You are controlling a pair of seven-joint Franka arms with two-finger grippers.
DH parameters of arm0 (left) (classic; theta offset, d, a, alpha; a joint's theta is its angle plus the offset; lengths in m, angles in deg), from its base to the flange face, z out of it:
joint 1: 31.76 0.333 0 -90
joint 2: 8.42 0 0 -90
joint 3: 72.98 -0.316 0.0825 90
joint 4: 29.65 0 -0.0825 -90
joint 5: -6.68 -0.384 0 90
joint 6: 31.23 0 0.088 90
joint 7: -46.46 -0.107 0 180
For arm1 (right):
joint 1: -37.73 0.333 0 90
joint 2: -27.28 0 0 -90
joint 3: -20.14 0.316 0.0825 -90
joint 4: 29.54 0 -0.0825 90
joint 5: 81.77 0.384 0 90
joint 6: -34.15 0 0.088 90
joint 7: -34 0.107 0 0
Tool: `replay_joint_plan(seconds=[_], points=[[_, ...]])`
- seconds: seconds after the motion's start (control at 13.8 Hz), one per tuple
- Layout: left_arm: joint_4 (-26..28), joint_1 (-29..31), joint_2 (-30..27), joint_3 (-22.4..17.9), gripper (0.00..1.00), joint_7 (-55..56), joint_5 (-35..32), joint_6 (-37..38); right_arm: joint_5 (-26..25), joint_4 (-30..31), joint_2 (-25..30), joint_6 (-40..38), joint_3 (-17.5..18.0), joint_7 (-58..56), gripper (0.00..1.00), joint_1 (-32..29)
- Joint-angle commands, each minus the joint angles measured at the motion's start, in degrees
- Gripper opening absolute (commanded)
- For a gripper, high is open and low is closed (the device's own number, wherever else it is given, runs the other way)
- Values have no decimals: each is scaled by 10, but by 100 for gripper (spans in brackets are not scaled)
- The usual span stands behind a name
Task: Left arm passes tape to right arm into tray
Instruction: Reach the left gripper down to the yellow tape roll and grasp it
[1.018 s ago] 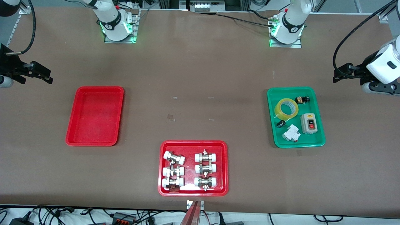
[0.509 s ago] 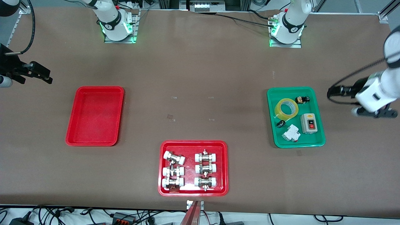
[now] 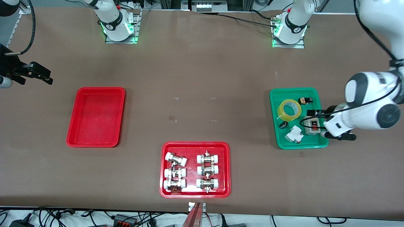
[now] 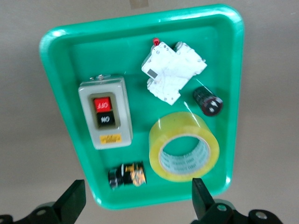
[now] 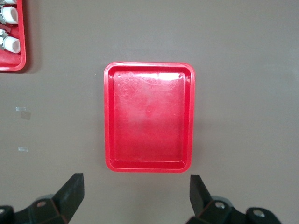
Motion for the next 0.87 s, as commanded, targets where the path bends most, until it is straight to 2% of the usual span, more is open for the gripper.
replay_joint_plan(seconds=[0.0,0.22,0.29,0.51,0.8], points=[[104,4,-23,1,100,8,8,-93,-6,-3,7,-10,-4,-7,100,5],[150,0,-27,7,100,38,8,-132,-6,-3,7,-11,-4,-7,100,5],[152,1,-28,25,100,64,8,-133,-6,-3,7,-11,-4,-7,100,5],[168,-10,-25,36,100,165,6,-134,-6,-3,7,-9,-4,-7,100,5],[169,-17,-23,37,100,178,-28,-135,-6,-3,7,-10,-4,-7,100,5]])
